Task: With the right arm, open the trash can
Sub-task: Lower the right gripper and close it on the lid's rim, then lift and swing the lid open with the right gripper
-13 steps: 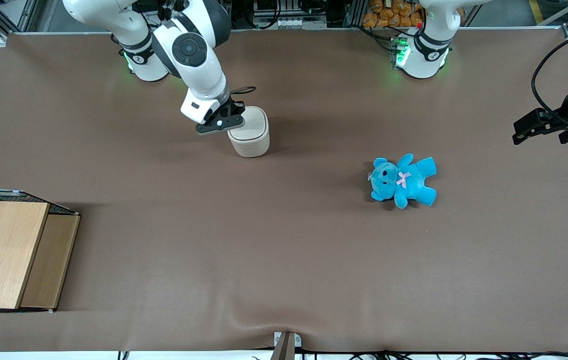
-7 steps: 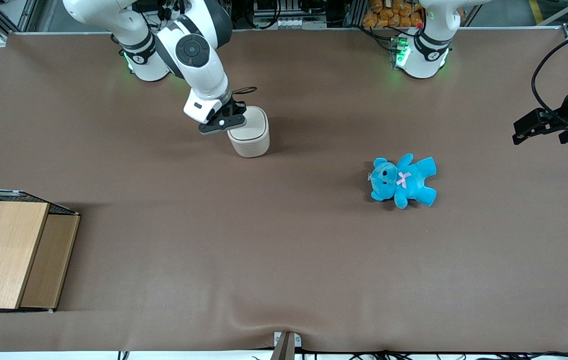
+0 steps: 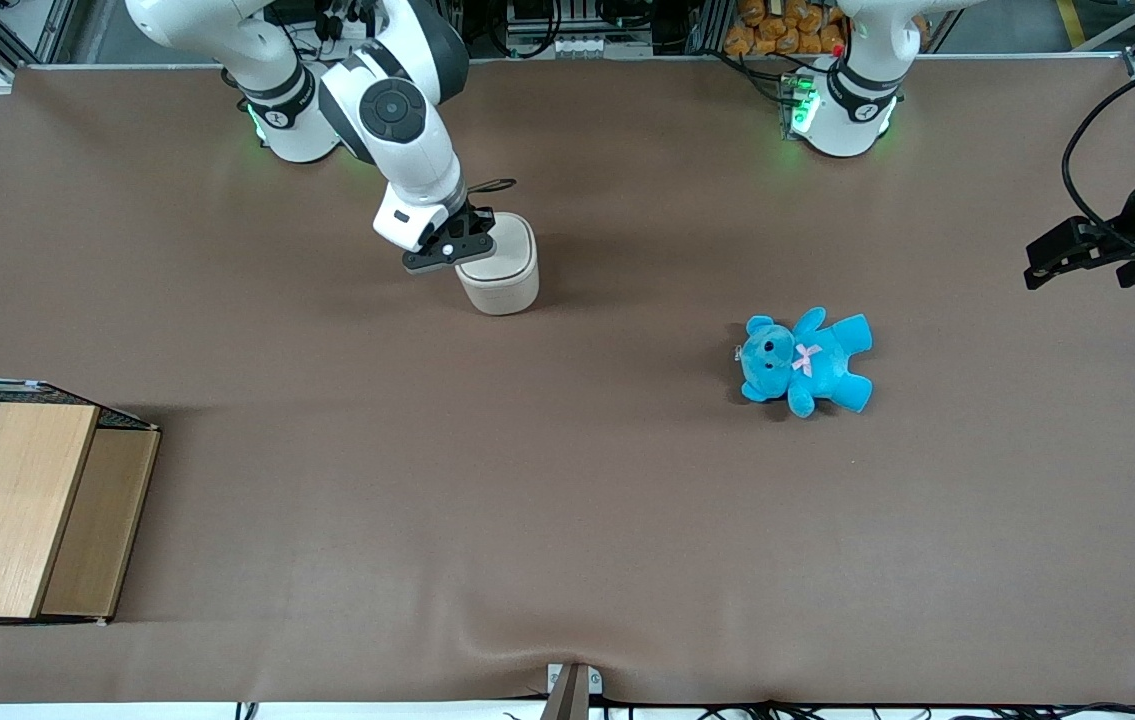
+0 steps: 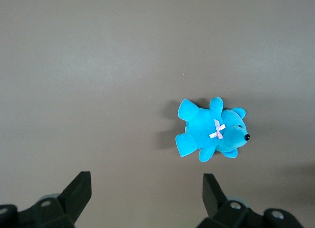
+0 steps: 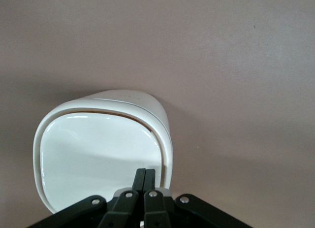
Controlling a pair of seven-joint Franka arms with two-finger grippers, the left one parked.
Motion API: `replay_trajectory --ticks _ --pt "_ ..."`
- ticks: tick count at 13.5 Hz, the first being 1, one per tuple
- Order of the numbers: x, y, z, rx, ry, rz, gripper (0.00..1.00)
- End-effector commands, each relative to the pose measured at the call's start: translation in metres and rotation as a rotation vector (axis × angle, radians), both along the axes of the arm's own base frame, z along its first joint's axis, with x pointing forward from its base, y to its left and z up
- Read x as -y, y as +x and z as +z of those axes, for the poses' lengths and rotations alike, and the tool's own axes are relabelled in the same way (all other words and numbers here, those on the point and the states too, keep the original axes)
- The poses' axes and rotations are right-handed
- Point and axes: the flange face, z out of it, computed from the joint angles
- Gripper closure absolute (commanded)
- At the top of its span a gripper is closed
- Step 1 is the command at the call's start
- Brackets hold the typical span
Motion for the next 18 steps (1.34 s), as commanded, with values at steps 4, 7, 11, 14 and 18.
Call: replay_trajectory --ticks 4,7,11,14,18 --pt "-0.003 -0.010 -0.018 0.011 0.002 -0.014 1.00" --pt "0.000 -0.010 -0.032 0.022 0.005 -0.019 1.00" --pt "0.000 -0.011 -0.026 0.014 0.002 -0.020 1.00" --pt "-0.005 -0.002 -0.004 -0.021 -0.020 -0.020 1.00" --pt "-0.021 0.005 0.030 -0.054 -0.045 -0.053 1.00"
